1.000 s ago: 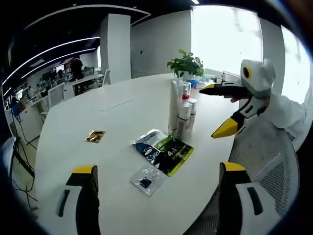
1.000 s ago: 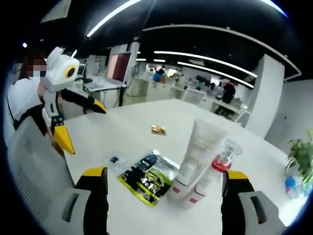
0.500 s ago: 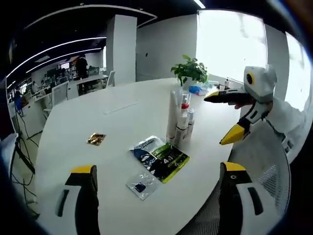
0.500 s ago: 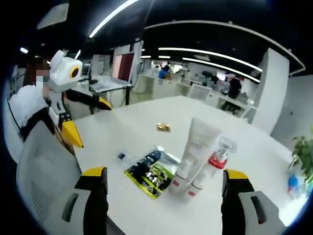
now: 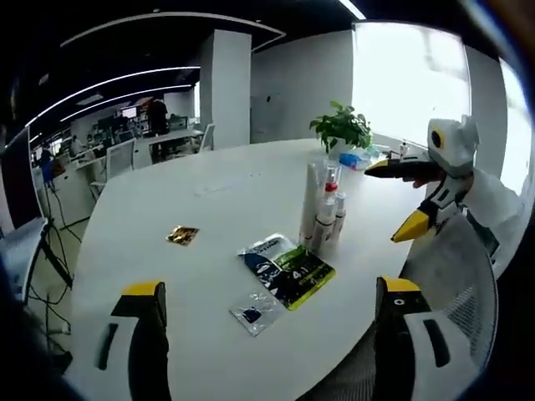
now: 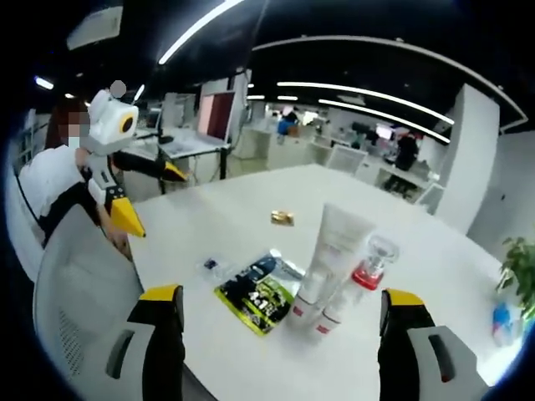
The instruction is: Arrange the skincare products in the storage area until every visible bottle or jar stands upright without overlapping.
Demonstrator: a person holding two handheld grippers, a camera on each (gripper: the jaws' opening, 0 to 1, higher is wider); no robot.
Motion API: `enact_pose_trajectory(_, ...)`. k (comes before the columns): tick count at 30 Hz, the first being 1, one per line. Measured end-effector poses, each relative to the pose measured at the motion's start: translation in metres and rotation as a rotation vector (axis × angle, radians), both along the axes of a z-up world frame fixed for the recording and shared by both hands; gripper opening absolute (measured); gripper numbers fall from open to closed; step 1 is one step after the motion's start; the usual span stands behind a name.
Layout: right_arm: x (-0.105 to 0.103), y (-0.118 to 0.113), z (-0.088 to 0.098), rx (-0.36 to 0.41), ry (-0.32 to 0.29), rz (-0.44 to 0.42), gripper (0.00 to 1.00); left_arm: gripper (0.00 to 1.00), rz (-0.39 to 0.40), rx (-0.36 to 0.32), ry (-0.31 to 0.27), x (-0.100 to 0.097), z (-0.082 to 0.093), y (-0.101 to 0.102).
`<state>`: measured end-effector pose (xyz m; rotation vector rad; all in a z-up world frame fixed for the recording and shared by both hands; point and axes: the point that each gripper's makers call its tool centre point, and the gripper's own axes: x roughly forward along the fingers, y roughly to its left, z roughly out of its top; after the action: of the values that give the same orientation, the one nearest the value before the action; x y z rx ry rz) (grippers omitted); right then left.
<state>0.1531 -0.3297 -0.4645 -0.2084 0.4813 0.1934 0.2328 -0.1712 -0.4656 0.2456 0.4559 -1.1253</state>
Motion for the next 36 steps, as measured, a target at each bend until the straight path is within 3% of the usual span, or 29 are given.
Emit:
enact_pose_trajectory(9, 0.009, 0.003, 0.0, 0.007, -0.008, -0.003, 1.0, 0.99, 0.009, -0.006, -0.006, 0.006, 0.003, 0.001)
enact_pose_trajectory(24, 0.022, 0.009, 0.015, 0.013, -0.059, -0.057, 1.0, 0.99, -0.083, 0.0, -0.001, 0.036, -0.009, -0.011)
enact_pose_trajectory(36, 0.043, 0.031, 0.014, 0.017, -0.039, -0.018, 1.0, 0.99, -0.071, -0.017, 0.055, 0.059, -0.023, -0.008)
